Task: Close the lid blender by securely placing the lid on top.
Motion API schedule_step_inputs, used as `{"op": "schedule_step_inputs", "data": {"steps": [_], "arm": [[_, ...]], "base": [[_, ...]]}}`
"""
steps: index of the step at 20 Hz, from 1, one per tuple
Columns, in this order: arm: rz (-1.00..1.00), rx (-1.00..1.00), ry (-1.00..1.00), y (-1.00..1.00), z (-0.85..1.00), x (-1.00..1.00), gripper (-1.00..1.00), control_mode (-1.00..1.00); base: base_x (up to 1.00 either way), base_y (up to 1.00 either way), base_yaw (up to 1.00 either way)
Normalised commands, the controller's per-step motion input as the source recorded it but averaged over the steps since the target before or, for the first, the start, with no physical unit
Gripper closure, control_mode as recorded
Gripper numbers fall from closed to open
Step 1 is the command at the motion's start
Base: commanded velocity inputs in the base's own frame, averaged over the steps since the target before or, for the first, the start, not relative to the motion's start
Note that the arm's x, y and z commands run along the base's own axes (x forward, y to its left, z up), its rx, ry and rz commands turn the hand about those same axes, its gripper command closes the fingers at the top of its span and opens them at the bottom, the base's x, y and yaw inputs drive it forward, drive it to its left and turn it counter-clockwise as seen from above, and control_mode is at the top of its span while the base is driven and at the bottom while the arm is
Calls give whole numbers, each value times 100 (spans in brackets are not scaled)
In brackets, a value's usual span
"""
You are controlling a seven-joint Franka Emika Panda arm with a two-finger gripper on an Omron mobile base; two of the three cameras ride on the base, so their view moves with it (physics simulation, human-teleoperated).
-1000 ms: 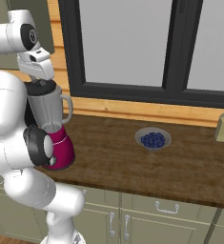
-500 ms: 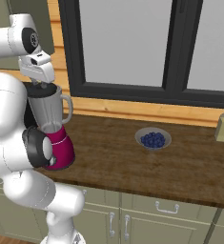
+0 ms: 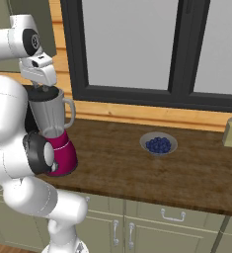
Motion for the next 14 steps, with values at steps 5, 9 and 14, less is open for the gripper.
{"op": "schedule_step_inputs", "data": {"steps": [5,9,14], "arm": [[0,0,0,0,-7,9,100,-100],[0,0,0,0,-1,14,100,-100],[0,0,-5,0,0,10,100,-100]], "base": [[0,0,0],[0,0,0],[0,0,0]]}}
